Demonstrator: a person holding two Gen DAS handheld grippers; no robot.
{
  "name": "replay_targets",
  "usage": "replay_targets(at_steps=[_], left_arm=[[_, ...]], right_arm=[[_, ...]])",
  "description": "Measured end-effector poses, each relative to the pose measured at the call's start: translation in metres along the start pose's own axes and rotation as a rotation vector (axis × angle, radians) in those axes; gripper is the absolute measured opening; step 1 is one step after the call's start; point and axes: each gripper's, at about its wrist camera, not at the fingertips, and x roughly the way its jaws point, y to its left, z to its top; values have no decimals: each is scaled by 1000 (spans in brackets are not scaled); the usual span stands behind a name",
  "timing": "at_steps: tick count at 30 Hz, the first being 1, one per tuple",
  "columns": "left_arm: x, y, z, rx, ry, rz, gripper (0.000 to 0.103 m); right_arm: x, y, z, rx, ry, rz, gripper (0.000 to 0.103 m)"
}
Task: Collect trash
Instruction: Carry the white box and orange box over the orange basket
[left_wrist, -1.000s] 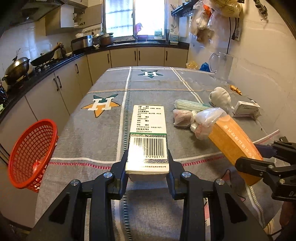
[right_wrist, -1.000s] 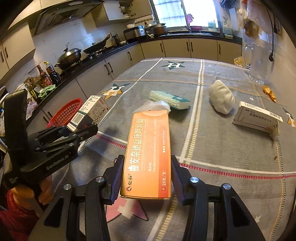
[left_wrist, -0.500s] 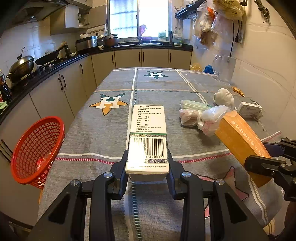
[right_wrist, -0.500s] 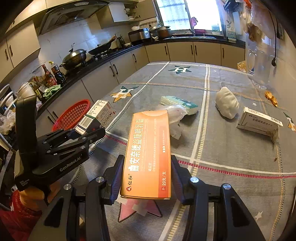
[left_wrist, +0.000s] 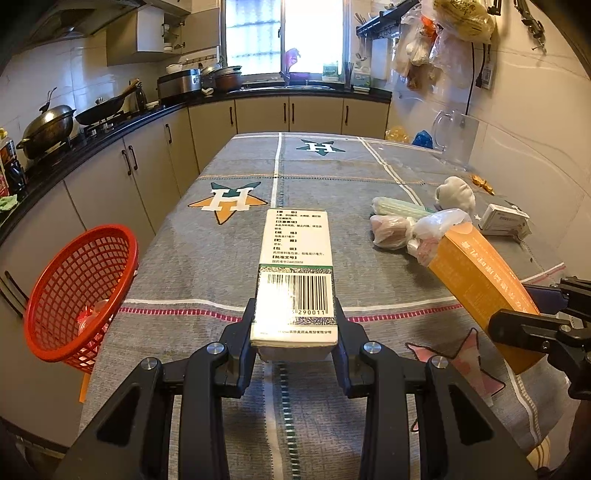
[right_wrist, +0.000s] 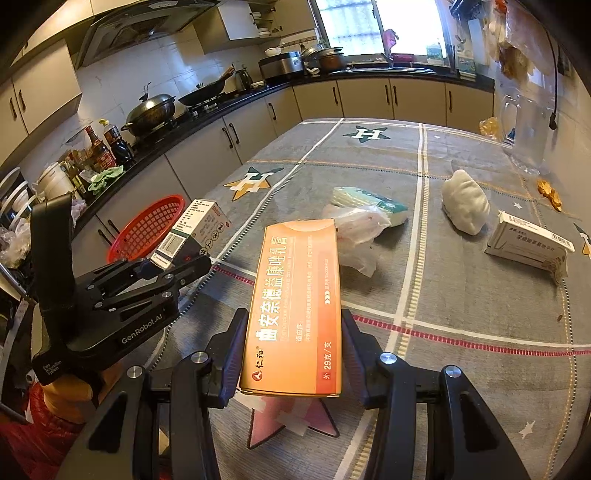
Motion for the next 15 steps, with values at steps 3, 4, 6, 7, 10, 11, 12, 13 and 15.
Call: replay_targets(at_steps=[3,4,6,7,10,11,12,13,15], left_arm=[[0,3,0,-5,-1,0,34],[-1,3,0,-7,-1,0,34],[-2,6,0,-13,-3,1,34],[-2,7,0,-15,-4,1,34],[-3,12,0,-25,-7,4,34],[-4,14,0,-28,-8,4,34],[-4,15,0,-31,-9,5,34],[-5,17,0,-35,-10,7,34],[-6,21,0,-42,-13,9,34]], right_arm=[[1,3,2,-5,0,6,52],[2,5,3,-10,0,7,52],[3,8,4,-16,1,8,52],[4,9,5,-19,1,8,52],[6,12,8,-25,3,12,52],[7,13,8,-27,4,14,52],[8,15,9,-30,4,15,52],[9,17,10,-33,5,15,52],[11,19,12,-38,8,17,52]])
